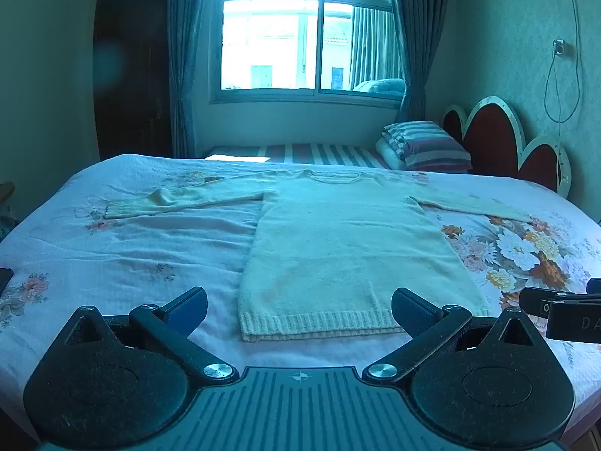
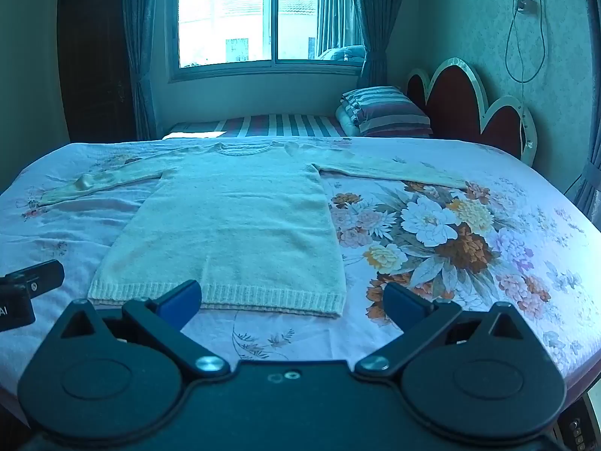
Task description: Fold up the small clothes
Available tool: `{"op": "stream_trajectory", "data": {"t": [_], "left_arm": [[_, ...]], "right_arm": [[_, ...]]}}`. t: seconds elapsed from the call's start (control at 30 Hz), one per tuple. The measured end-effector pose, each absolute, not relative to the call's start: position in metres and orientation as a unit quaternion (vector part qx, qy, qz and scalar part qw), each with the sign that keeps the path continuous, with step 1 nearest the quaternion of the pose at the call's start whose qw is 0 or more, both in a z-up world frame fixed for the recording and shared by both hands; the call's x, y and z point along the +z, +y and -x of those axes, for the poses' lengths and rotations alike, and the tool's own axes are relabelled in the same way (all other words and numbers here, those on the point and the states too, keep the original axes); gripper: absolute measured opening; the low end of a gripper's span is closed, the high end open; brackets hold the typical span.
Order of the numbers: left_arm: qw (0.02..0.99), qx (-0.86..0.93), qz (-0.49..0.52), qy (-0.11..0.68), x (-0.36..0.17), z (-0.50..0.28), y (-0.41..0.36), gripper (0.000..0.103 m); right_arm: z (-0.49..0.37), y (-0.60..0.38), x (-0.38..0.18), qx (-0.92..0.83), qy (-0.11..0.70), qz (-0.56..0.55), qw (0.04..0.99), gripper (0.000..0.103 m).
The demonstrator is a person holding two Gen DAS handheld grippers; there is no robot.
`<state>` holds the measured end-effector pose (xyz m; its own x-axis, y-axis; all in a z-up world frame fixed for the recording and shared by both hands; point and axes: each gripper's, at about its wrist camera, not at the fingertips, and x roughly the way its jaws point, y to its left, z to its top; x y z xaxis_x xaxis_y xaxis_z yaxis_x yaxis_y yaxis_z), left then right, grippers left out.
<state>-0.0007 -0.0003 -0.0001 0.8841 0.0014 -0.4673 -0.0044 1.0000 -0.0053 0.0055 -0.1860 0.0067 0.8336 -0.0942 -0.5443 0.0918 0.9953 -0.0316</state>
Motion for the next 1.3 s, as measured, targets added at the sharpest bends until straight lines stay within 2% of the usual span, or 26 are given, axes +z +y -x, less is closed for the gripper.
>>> {"op": "stream_trajectory", "data": {"t": [1.3], "left_arm": [[0.969,0.003,0.004,0.246,0.0016,0.0014,-0.001,0.103]], "right_arm": [[-0.006,-0.187,0.0073,-0.05,0.287,-0.001,0.957,0.103]]}}
